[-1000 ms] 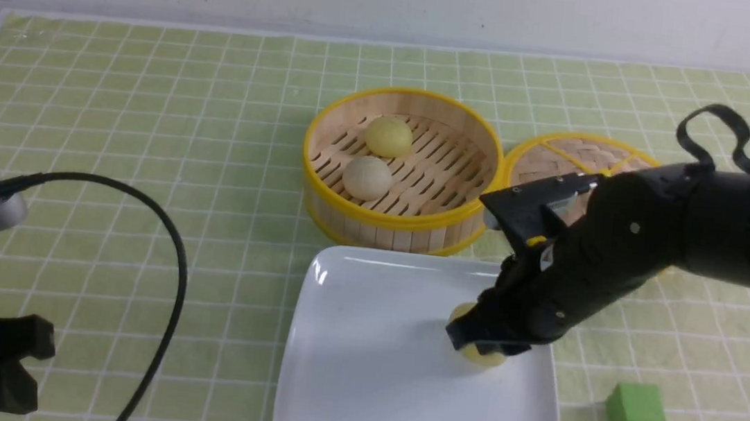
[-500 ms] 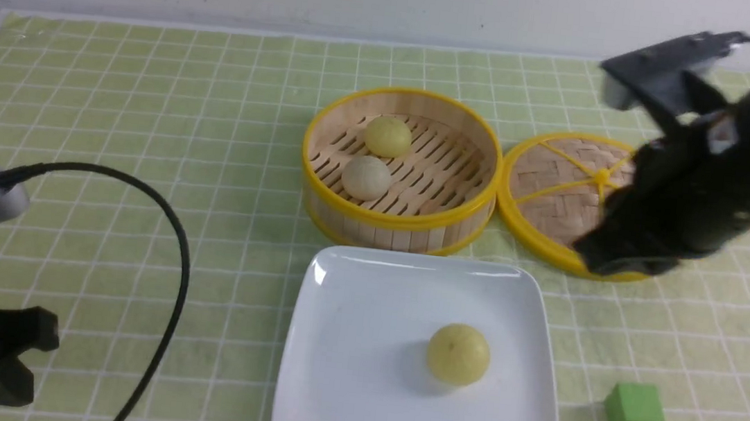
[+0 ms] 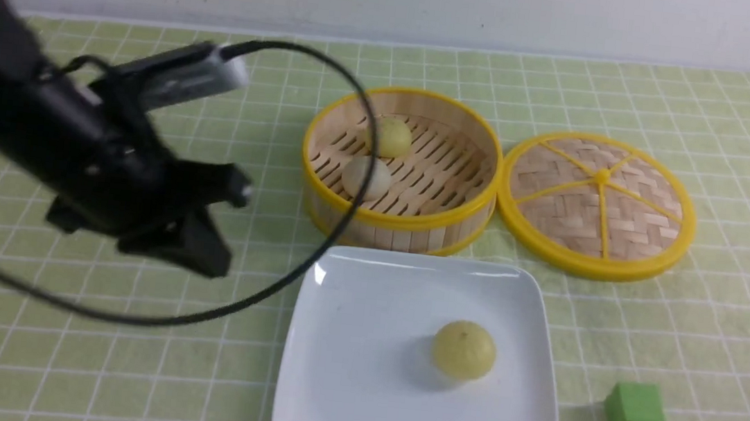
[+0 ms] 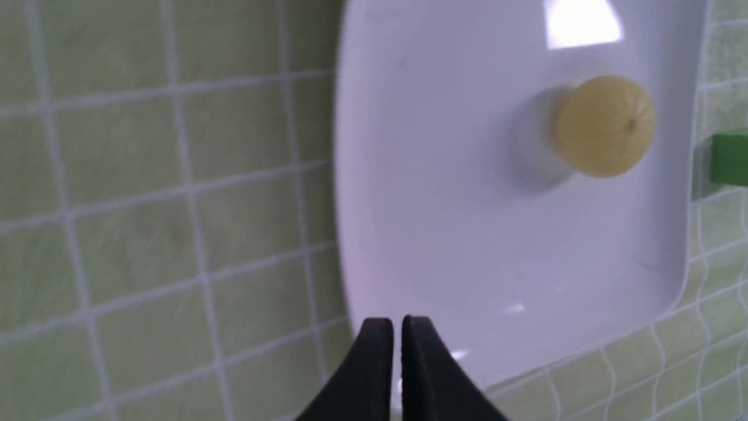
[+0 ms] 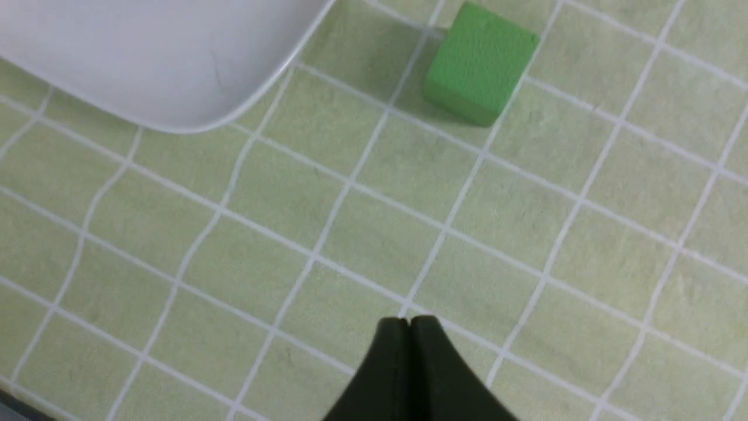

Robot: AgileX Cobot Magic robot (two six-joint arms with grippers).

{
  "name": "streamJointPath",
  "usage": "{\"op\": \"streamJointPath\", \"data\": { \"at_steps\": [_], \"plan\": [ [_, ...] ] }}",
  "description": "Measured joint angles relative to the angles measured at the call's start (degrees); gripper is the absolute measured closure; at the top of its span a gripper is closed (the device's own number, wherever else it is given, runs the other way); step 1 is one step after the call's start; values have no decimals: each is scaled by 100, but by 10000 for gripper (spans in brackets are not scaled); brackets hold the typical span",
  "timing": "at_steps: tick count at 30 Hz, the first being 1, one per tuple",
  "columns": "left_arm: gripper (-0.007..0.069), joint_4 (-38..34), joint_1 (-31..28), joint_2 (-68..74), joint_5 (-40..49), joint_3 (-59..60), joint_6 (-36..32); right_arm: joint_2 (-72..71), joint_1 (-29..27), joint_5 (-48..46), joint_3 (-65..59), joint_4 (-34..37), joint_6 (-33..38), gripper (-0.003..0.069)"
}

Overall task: Put the steamed buns into the plate on the green tablecloth.
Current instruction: 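Reach into the bamboo steamer and grasp a bun with the left gripper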

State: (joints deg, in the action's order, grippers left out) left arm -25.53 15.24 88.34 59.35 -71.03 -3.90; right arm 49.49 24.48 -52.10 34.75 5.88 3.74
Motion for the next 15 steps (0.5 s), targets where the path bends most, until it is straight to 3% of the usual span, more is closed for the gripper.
{"op": "streamJointPath", "data": {
  "at_steps": [10,15],
  "plan": [
    [217,1461,818,2679,148,-3568,1063,-227,0,185,-41,72,0,669],
    [137,1919,1035,3738,305,-4930,1094,-227,0,262,-41,158,0,665]
  ]
}}
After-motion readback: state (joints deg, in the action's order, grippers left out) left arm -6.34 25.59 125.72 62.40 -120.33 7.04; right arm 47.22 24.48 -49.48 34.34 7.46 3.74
